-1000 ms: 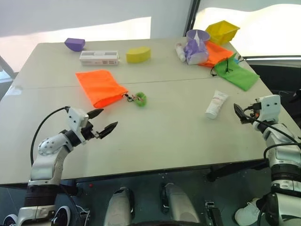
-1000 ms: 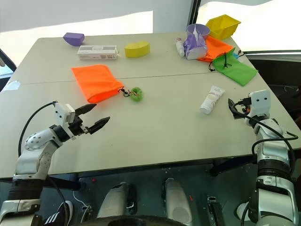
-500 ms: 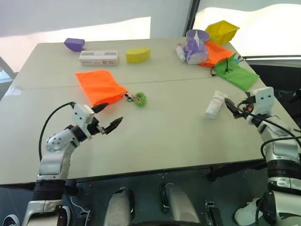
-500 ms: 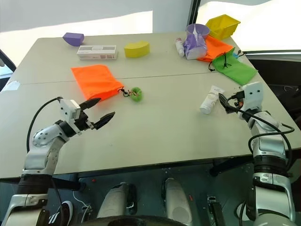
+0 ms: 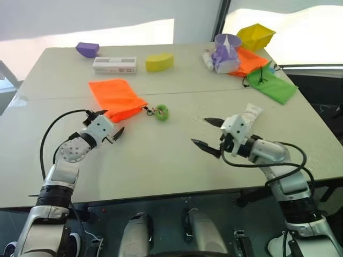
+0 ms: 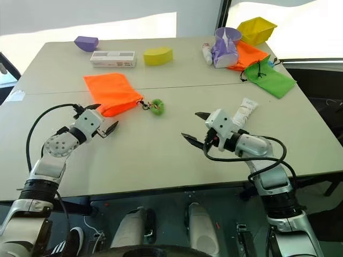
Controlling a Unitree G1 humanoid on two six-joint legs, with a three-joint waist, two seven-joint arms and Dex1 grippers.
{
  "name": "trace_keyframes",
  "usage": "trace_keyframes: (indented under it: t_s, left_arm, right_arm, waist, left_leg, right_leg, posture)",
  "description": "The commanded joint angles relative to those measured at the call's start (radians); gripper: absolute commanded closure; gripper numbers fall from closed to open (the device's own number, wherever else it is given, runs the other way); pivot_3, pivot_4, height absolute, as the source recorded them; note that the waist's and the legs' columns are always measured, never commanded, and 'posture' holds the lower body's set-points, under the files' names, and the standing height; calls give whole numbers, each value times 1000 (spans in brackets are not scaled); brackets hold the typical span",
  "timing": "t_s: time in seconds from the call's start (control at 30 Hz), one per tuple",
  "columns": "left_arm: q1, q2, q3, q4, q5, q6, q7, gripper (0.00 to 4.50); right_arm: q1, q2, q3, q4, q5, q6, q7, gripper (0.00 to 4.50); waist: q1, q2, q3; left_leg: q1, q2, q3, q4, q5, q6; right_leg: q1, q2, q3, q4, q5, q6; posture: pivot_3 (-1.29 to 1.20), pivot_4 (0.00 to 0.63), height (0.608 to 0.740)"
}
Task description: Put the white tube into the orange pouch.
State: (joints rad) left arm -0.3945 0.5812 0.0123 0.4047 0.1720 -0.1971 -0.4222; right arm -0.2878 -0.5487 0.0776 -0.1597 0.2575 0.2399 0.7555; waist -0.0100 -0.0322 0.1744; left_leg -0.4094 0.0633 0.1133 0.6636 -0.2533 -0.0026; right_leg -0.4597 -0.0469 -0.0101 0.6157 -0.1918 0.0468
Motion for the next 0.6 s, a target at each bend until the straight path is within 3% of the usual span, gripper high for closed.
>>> trace_keyframes:
  t_s: [0.03, 0.57, 0.6]
  left_arm:
    - [-33, -17, -10, 15, 30, -23, 64, 0]
    - [-129, -40, -18, 170, 52, -50, 187, 0]
    - [-133, -38, -22, 179, 61, -42, 197, 528]
  right_arm:
    - [-14, 7, -12, -19, -1, -1, -6, 97]
    - [-19, 18, -16, -9, -36, -8, -23, 97]
    - [-20, 20, -16, -9, -37, -7, -24, 0]
  waist:
    - [0, 0, 0]
    - [-3, 0, 0]
    - [-3, 0, 0]
  left_leg:
    - [0, 0, 0, 0, 0, 0]
    - [1, 0, 2, 0, 0, 0]
    - [1, 0, 2, 0, 0, 0]
  right_leg:
    - [0, 0, 0, 0, 0, 0]
    - [0, 3, -1, 2, 0, 0]
    - [0, 3, -1, 2, 0, 0]
  posture:
    - [0, 150, 740]
    - [0, 150, 740]
    - [0, 150, 740]
